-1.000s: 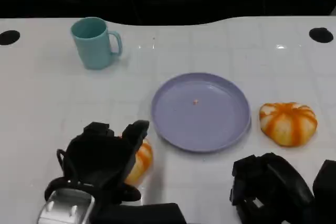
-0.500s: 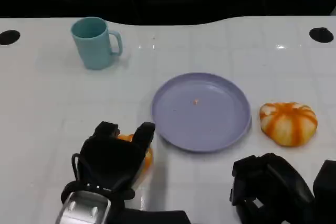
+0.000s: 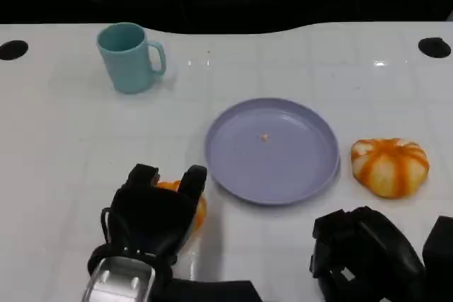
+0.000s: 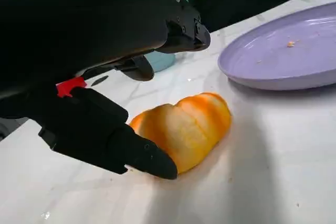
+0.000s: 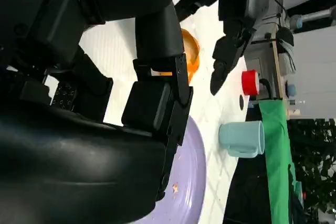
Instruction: Grasp the bread from the table and place it into the plate.
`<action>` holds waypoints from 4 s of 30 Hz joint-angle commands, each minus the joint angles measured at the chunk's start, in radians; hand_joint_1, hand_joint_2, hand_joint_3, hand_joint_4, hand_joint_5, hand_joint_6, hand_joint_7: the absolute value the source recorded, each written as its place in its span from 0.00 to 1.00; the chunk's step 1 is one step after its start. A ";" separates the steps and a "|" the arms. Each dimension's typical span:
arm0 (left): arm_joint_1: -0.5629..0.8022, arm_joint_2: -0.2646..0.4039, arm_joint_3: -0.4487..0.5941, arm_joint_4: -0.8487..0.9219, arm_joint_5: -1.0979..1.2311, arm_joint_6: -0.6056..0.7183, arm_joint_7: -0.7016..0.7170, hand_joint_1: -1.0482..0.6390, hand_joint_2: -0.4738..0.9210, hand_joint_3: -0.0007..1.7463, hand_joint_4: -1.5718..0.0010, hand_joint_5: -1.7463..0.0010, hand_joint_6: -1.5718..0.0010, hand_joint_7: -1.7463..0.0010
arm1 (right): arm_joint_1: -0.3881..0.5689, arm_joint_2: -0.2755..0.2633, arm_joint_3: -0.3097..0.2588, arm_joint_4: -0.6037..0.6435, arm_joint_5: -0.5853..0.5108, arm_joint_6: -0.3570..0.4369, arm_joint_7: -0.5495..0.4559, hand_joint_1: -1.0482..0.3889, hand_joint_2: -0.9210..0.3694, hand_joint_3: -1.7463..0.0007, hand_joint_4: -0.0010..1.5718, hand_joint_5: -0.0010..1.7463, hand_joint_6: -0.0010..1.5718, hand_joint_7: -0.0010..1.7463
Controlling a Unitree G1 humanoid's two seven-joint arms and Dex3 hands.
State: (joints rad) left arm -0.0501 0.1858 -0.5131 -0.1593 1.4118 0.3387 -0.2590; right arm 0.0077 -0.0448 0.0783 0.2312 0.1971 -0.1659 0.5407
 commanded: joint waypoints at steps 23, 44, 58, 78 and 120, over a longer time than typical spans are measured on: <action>-0.181 -0.051 -0.018 0.413 -0.183 0.060 0.095 0.30 0.91 0.01 0.86 0.54 0.77 0.95 | 0.018 -0.018 -0.013 -0.013 0.025 0.014 0.009 0.00 0.68 0.21 0.98 0.76 1.00 0.59; -0.203 -0.005 -0.075 0.508 -0.245 0.014 0.425 0.43 1.00 0.06 0.46 0.00 0.28 0.96 | 0.017 -0.022 -0.015 -0.013 0.020 0.011 0.009 0.00 0.67 0.21 0.97 0.77 1.00 0.59; -0.187 0.025 -0.035 0.453 -0.316 -0.073 0.677 0.46 0.75 0.57 0.46 0.00 0.60 0.06 | 0.005 -0.012 -0.016 0.008 0.025 0.009 0.006 0.00 0.67 0.22 0.97 0.77 1.00 0.59; -0.172 0.085 0.017 0.298 -0.335 -0.096 0.625 0.46 0.75 0.54 0.44 0.00 0.58 0.03 | -0.003 -0.011 -0.002 -0.010 0.009 0.032 -0.016 0.00 0.71 0.18 0.97 0.78 1.00 0.61; -0.540 -0.156 -0.067 0.671 -0.453 -0.348 0.643 0.44 0.71 0.35 0.37 0.00 0.46 0.38 | 0.015 -0.013 -0.014 0.006 0.025 0.007 -0.001 0.00 0.68 0.20 0.96 0.78 1.00 0.60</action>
State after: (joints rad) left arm -0.5430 0.0383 -0.5761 0.4510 0.9736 0.0076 0.3593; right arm 0.0115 -0.0492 0.0765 0.2525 0.2003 -0.1811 0.5364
